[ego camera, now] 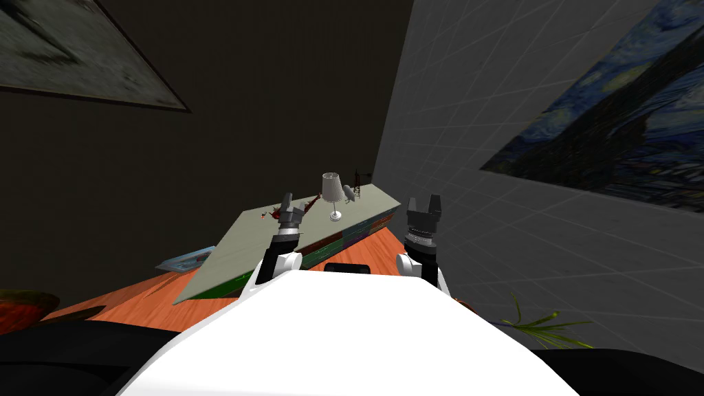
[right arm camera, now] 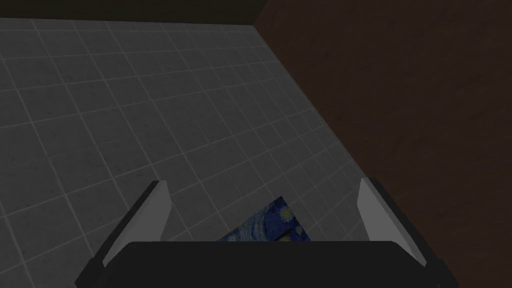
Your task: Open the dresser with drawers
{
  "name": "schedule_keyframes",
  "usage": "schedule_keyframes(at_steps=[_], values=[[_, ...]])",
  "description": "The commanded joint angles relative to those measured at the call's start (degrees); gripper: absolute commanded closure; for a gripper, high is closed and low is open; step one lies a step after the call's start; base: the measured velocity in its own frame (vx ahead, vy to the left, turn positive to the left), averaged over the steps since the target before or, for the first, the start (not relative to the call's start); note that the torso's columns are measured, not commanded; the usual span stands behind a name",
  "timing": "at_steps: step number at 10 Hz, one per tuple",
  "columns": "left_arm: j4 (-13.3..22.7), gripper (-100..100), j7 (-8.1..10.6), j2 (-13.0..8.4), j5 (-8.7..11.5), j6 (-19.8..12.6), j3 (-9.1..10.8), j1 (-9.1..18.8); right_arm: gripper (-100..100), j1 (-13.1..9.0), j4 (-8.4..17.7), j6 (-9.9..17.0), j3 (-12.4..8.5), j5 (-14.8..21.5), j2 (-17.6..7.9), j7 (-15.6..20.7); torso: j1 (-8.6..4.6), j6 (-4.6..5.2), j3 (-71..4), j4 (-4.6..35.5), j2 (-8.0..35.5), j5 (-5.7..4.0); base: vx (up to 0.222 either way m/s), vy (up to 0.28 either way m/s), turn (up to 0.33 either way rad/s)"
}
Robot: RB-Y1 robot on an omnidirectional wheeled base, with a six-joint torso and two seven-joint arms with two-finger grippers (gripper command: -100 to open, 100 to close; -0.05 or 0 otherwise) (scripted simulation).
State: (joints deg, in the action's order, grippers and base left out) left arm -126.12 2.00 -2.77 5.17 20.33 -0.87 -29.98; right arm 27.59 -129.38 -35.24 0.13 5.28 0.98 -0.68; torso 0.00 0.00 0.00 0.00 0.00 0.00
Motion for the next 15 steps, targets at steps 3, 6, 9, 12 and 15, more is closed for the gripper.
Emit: schedule_keyframes(at_steps=[3, 6, 9, 12, 15], values=[[-0.01, 0, 0.00, 0.00, 0.00, 0.00, 0.00, 0.00, 0, 0.00, -0.01, 0.00, 0.00, 0.00, 0.00, 0.00, 0.00, 0.00, -20.14, 10.06, 10.03, 0.00, 0.000, 0.000, 0.000], [-0.01, 0, 0.00, 0.00, 0.00, 0.01, 0.00, 0.00, 0, 0.00, -0.01, 0.00, 0.00, 0.00, 0.00, 0.00, 0.00, 0.00, -45.36, 22.68, 22.69, 0.00, 0.000, 0.000, 0.000], [-0.02, 0, 0.00, 0.00, 0.00, 0.01, 0.00, 0.00, 0, 0.00, -0.02, -0.01, 0.00, 0.00, 0.00, 0.00, 0.00, 0.00, -70.73, 35.37, 35.39, 0.00, 0.000, 0.000, 0.000], [3.55, -100, 0.25, -3.00, 0.14, 1.65, 0.33, 0.72, 0, 0.01, 0.01, 0.00, 0.00, 0.00, 0.00, 0.00, -0.11, 0.00, -84.33, 42.02, 41.95, -0.03, 0.039, -0.050, 0.021], [7.83, -100, 0.57, -4.57, 0.31, 3.72, 0.74, 1.57, 0, 0.01, 0.01, 0.00, 0.01, 0.00, 0.01, 0.00, -0.01, 0.00, -84.60, 42.27, 42.22, 0.00, 0.065, -0.081, 0.029]])
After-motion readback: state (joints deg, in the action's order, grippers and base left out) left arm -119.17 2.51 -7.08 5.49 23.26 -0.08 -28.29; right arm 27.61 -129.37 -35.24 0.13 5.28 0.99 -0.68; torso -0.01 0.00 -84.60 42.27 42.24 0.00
